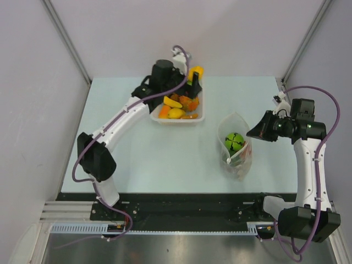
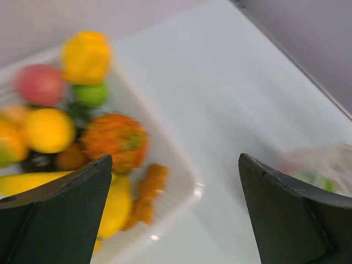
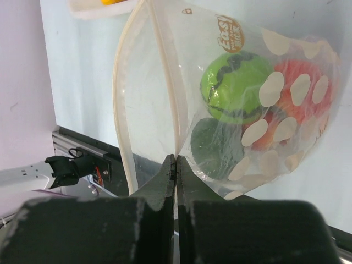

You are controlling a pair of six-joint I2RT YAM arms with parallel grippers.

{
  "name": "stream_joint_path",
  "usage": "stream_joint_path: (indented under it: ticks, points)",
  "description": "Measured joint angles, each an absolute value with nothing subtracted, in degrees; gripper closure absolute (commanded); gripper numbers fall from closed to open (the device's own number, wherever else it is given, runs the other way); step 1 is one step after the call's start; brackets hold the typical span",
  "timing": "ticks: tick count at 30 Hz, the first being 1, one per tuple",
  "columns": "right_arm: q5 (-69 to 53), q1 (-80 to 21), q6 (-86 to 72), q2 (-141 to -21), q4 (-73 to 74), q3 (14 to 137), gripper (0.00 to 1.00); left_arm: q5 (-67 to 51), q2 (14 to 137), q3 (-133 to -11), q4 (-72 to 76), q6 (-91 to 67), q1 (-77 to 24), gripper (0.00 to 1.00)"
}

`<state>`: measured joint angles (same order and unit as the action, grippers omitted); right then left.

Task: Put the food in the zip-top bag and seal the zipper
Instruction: Place the fake fruit in the zipper food storage bag, then pick up the fake fruit from the bin.

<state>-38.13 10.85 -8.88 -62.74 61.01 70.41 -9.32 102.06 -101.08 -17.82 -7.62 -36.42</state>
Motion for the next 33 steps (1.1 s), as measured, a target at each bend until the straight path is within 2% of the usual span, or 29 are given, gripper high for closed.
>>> stream_joint_path:
  ticks: [5,11,17,33]
  points:
    - [-38.5,10.9,-8.9,-62.8,61.0,70.3,1.00,-3.3,106.2,-102.0,-13.8,-7.0,-25.5,0.00]
    - [-38.5,10.9,-8.9,-63.3,60.9,70.1,1.00,2.6,117.8,-108.0,-10.8,-6.0,-20.1,0.02]
    - [-38.5,10.9,-9.0,-63.8,60.5,69.7,1.00,3.1,128.3,-115.7,-10.9,-5.8,-18.0,0.10]
    - [-38.9,11.0,-11.4,-65.1,58.0,69.0,1.00,3.3,135.1,-120.6,-11.0,-5.6,-17.9,0.09]
